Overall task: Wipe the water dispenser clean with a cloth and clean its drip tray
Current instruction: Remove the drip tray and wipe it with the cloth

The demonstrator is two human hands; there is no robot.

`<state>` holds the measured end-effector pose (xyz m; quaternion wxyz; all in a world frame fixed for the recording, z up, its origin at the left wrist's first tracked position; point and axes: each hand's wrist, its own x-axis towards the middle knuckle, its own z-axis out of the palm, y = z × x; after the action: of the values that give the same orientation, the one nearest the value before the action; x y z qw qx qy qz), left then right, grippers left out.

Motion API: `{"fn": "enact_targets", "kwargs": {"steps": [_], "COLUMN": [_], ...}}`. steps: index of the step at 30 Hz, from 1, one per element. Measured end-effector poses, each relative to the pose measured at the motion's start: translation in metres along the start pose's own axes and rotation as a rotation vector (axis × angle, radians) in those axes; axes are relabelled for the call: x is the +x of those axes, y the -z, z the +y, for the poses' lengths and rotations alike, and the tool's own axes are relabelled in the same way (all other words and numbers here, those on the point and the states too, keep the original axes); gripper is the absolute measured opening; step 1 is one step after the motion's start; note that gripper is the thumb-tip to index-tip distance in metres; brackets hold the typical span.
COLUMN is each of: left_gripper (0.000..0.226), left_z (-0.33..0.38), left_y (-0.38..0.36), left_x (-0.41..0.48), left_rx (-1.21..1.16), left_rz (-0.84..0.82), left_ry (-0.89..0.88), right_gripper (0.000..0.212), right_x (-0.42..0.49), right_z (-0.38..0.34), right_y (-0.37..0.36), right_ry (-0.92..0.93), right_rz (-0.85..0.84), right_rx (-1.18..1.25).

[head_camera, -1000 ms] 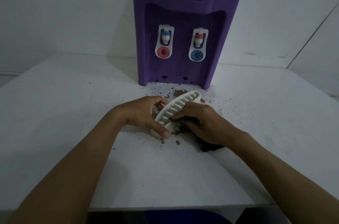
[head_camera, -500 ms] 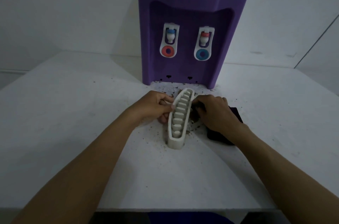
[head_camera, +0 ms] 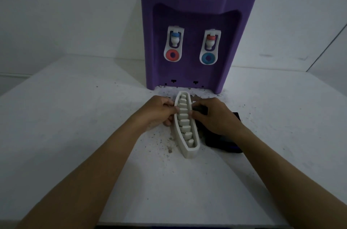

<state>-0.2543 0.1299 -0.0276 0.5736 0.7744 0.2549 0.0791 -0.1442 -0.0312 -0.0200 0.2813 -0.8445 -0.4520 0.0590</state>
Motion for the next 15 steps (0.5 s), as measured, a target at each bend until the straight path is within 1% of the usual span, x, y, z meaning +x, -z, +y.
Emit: {"fn": "enact_targets", "kwargs": {"steps": [2, 6, 8, 11, 13, 15], "left_gripper": [0.028, 0.029, 0.030, 0.032, 0.029, 0.030], "left_z": [0.001, 0.007, 0.009, 0.011, 0.010, 0.008], "left_y": [-0.001, 0.002, 0.005, 0.011, 0.015, 0.017], "left_x": [0.000, -0.001, -0.002, -0.007, -0.009, -0.010], "left_rx": [-0.014, -0.149, -0.241, -0.488, -0.533, -0.563], "left_rz": [0.038, 0.060, 0.032, -0.061, -0.139, -0.158], "left_ry": [-0.029, -0.032, -0.013, 0.012, 0.001, -0.013], "right_gripper": [0.023, 0.023, 0.023, 0.025, 0.025, 0.025], "right_x": [0.001, -0.001, -0.001, -0.002, -0.003, -0.002], "right_z": [0.001, -0.004, -0.007, -0.009, -0.007, -0.002], "right_y": [-0.002, 0.000, 0.001, 0.003, 0.005, 0.005], "right_ry": [0.020, 0.076, 0.105, 0.157, 0.173, 0.148], "right_rz": [0.031, 0.117, 0.141, 0.125, 0.122, 0.177], "right_rx": [0.050, 0.160, 0.179, 0.262, 0.329, 0.350]}}
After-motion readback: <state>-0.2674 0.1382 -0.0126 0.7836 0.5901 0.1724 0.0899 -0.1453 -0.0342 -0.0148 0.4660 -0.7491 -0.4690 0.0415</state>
